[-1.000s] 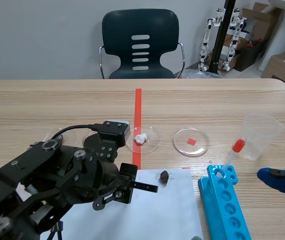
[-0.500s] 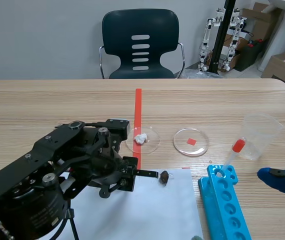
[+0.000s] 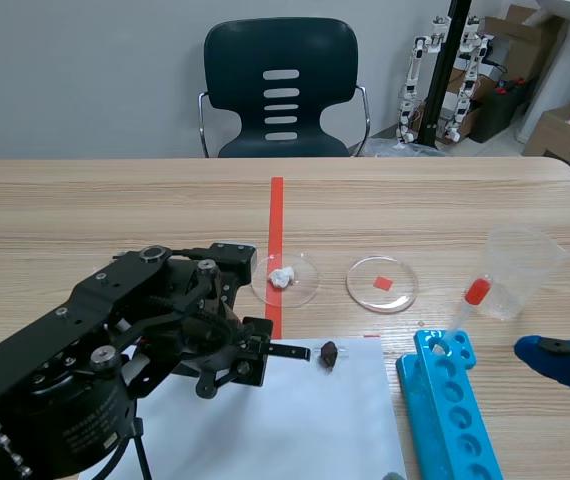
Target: Put the middle mineral back
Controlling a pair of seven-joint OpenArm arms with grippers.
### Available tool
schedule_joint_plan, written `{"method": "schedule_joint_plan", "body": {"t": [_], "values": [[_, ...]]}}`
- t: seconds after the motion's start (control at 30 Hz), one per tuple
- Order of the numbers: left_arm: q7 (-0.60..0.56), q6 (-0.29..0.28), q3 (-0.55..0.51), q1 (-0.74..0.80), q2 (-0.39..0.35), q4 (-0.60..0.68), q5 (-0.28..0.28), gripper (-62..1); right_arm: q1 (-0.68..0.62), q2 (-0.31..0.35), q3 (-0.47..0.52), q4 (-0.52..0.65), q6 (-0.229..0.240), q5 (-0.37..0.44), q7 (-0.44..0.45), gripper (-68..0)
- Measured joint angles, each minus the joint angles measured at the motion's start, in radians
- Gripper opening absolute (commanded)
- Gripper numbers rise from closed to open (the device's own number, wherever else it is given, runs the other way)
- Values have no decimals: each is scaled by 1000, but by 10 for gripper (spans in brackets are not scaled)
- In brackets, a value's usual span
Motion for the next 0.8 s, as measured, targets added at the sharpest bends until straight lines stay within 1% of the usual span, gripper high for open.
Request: {"method": "schedule_joint_plan", "body": {"t": [0.1,0.2,0.33,0.37,0.53,0.7,0.8], "values": [[-7,0,0,0,0,-3,-1,-219,0,0,0,0,0,0,0,4],[-31,0,0,0,0,-3,0,-143,0,0,0,0,0,0,0,4],[-58,0,0,0,0,-3,0,-3,0,0,0,0,0,0,0,4],[-68,0,0,0,0,-3,0,14,0,0,0,0,0,0,0,4],[-163,8,-26,42,-6,18,0,14,0,0,0,0,0,0,0,4],[-278,12,-38,138,-55,134,0,14,0,0,0,0,0,0,0,4],[-325,12,-37,177,-70,189,0,14,0,0,0,0,0,0,0,4]]}}
